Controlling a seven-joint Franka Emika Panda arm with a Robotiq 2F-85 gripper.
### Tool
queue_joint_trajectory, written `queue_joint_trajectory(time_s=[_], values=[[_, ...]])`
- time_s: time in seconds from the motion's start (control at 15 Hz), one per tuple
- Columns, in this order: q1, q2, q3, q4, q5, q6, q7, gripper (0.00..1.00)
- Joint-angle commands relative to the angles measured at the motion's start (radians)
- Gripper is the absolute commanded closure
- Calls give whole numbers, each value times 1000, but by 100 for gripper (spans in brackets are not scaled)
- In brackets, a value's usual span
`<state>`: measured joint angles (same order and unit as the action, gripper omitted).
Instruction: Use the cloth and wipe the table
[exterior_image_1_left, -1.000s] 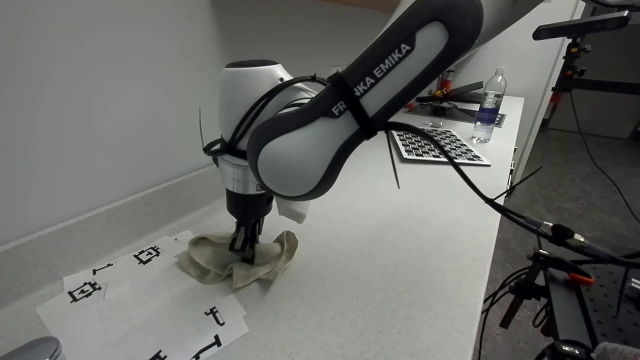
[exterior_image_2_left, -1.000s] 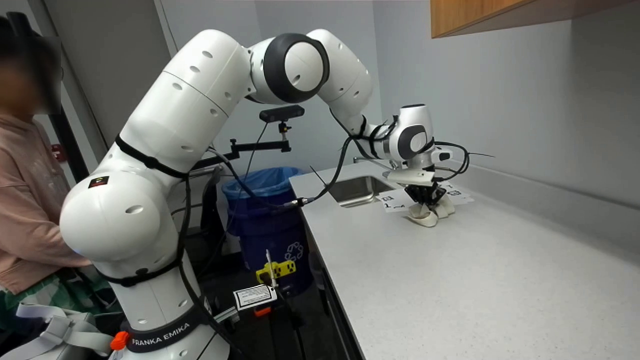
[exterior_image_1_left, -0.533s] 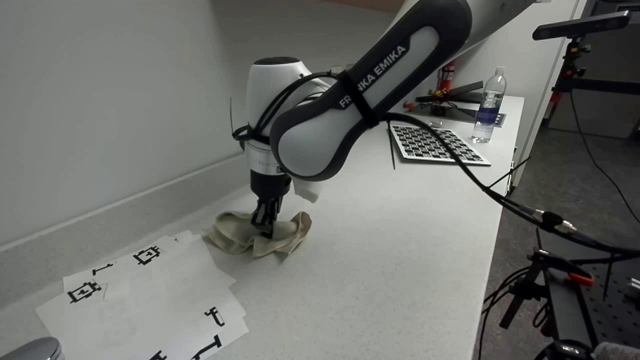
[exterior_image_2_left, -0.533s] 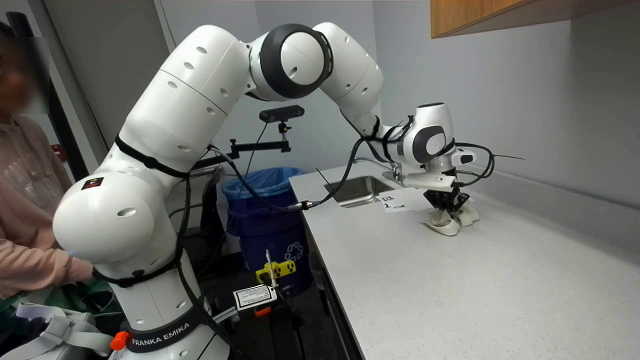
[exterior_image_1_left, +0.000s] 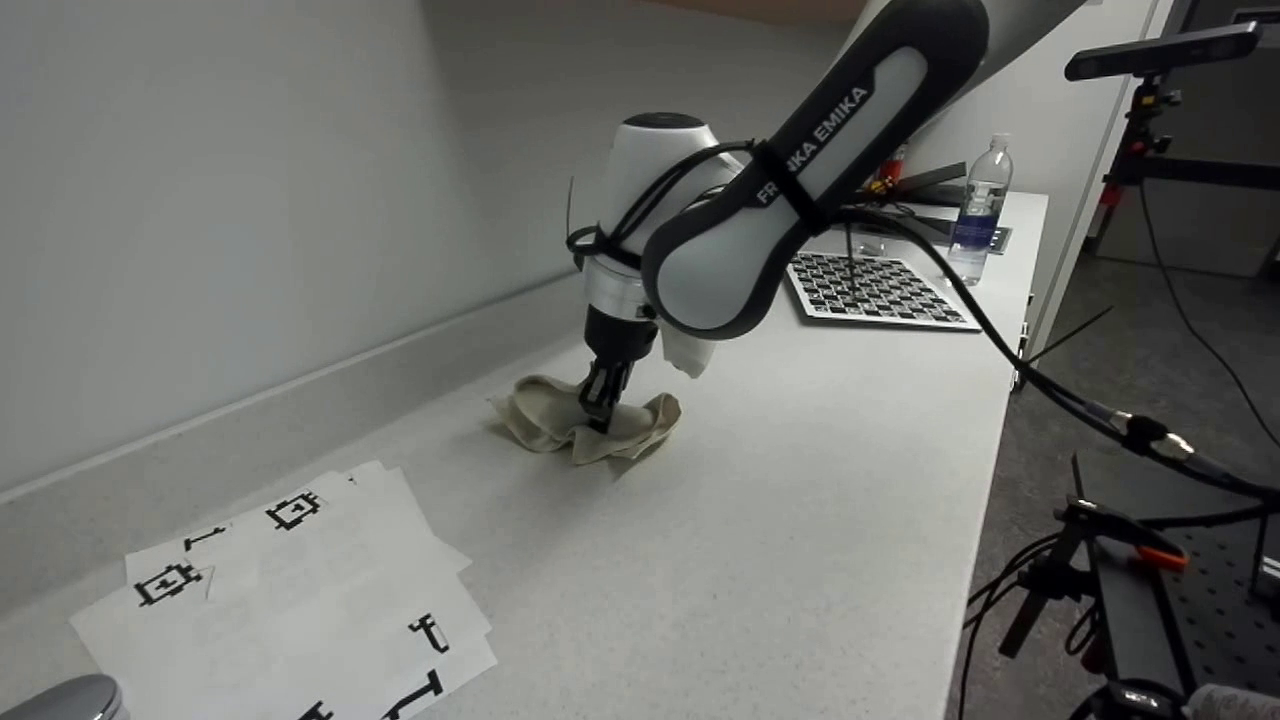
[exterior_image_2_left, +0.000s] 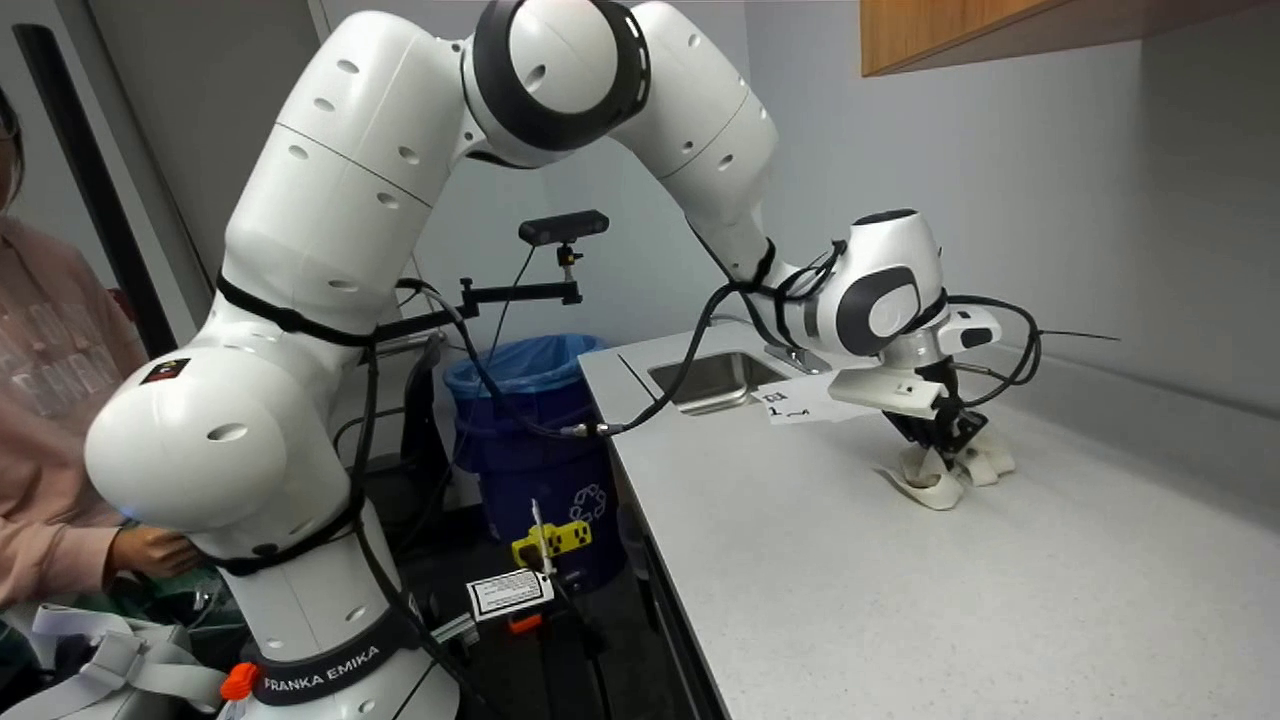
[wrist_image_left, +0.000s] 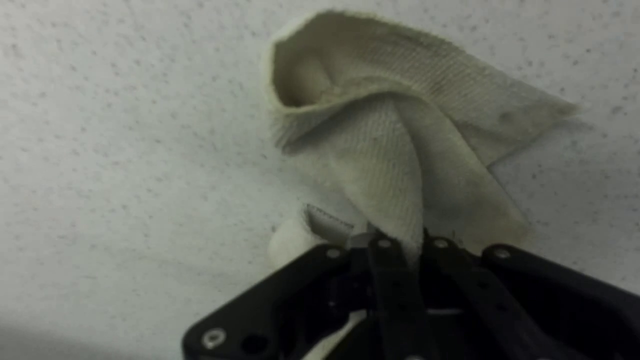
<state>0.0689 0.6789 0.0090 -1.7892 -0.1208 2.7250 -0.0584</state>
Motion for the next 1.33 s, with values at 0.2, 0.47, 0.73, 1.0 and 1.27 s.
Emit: queue_joint_trajectory(time_s=[0.2,0.47,0.73,1.0,1.27], values=[[-58,-156,-8,-263,37,190,17,98],[-34,-166,-11,-257,22,169,18,98],[39,-126,-18,-181,-16,90,28,98],[103,-77,9,-106,-35,-11,17,98],[130,-35,62,-44,-21,-65,-11,98]])
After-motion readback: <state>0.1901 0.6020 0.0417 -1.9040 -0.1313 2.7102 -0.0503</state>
